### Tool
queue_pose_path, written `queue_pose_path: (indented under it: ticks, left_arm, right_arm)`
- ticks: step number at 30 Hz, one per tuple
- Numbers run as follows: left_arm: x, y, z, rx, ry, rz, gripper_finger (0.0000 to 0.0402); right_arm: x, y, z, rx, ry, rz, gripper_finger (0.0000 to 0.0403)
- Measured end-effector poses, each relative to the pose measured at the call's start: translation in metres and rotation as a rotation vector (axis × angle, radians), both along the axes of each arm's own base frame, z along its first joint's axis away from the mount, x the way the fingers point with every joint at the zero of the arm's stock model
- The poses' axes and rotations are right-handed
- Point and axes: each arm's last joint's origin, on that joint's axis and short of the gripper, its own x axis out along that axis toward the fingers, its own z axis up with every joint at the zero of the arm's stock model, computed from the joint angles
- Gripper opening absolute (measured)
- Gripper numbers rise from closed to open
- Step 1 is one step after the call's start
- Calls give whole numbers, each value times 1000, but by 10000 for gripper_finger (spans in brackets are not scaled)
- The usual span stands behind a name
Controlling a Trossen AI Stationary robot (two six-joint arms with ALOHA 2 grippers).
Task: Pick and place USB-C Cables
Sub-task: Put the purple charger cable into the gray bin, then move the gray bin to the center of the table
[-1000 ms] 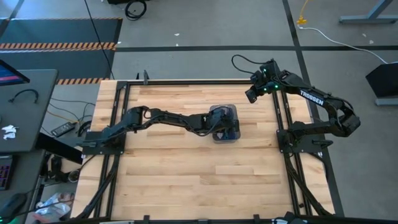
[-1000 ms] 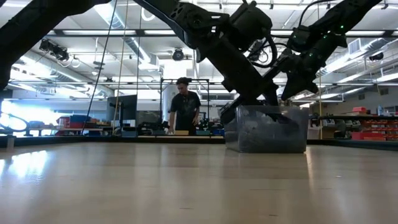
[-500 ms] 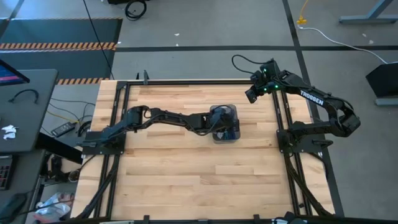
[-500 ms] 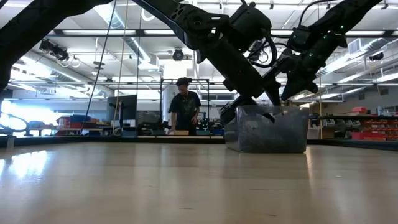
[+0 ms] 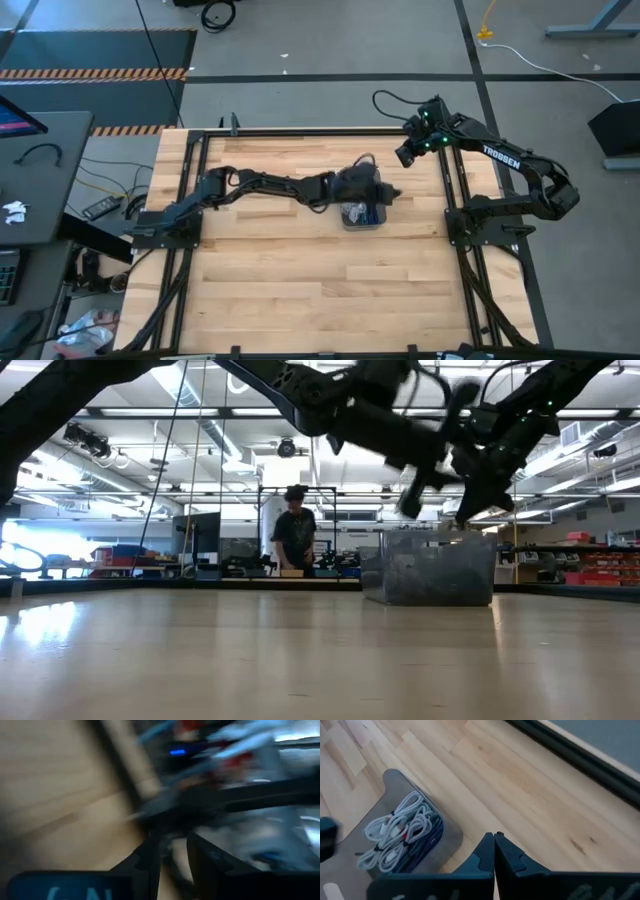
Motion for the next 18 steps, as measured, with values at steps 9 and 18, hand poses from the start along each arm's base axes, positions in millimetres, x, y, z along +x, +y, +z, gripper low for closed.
queue_pose_path:
  ticks: [9,18]
  left_arm:
    - [-28,40,104,220,-531,-183,97]
    - [-105,43,221,675,-706,-306,81]
  right_arm:
    - [-3,7,-4,76,32,34,1]
    - [6,16,-5,143,28,26,0]
